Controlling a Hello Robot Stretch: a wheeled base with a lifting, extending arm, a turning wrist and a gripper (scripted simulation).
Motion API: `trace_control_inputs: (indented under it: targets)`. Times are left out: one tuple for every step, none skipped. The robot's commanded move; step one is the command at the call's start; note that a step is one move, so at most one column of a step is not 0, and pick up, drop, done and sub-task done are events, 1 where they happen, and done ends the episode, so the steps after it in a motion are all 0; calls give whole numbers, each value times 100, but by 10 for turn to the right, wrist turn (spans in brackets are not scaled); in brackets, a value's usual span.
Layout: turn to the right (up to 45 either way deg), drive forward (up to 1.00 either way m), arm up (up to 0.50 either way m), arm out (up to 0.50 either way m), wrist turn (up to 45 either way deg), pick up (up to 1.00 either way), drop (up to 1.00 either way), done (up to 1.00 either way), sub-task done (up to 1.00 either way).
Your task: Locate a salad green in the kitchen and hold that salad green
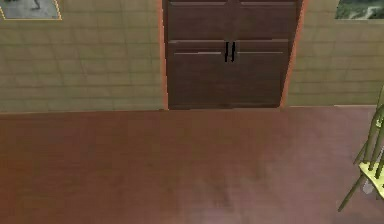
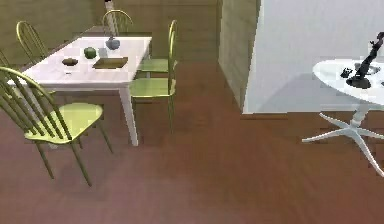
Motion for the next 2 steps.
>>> trace_control_inputs:
  targets:
    - [0, 80, 0, 0, 0, 0, 0, 0, 0]
    - [-450, 0, 0, 0, 0, 0, 0, 0, 0]
